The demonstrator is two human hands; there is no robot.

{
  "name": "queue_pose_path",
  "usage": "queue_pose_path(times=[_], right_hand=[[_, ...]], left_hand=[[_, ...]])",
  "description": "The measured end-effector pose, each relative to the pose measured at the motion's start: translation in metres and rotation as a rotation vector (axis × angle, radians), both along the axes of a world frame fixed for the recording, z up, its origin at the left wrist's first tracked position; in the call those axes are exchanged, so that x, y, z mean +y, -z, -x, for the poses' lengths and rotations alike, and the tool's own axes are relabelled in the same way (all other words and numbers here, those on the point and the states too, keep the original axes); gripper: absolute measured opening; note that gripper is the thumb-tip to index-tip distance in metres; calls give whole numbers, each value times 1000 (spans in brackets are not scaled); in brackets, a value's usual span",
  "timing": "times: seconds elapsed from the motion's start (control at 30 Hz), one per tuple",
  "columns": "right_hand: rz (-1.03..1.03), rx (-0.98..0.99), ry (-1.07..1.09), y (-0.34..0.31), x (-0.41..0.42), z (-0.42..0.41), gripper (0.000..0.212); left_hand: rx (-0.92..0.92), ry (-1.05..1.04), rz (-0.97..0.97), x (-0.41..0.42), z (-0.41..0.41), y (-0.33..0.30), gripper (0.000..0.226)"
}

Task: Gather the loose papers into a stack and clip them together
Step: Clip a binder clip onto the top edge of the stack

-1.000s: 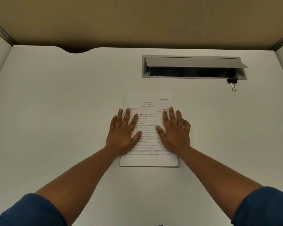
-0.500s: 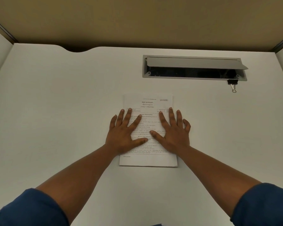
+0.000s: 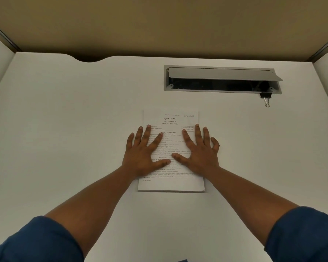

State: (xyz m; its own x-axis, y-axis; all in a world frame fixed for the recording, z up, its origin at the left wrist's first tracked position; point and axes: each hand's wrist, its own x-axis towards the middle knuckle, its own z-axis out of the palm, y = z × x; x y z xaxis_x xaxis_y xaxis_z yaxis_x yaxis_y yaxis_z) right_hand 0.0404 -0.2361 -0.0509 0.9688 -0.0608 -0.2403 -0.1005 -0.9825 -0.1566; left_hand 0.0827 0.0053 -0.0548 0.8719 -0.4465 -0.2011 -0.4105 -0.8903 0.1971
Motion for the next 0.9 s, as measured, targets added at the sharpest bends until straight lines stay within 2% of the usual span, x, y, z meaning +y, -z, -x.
queue_pose_path(times=[0.27, 0.47, 0.67, 0.9], right_hand=[[-11, 32, -2, -3, 0, -1, 96], [-99, 120, -20, -12, -7, -4, 101], [-125, -33, 43, -25, -21, 4, 88], [-196, -114, 170, -35, -81, 10, 75]], left_hand=[[33, 5, -29, -1, 0, -2, 100], [89, -12, -83, -5, -3, -13, 100], [-49, 73, -19, -38, -13, -40, 89], [73, 223, 140, -132, -26, -63, 65]])
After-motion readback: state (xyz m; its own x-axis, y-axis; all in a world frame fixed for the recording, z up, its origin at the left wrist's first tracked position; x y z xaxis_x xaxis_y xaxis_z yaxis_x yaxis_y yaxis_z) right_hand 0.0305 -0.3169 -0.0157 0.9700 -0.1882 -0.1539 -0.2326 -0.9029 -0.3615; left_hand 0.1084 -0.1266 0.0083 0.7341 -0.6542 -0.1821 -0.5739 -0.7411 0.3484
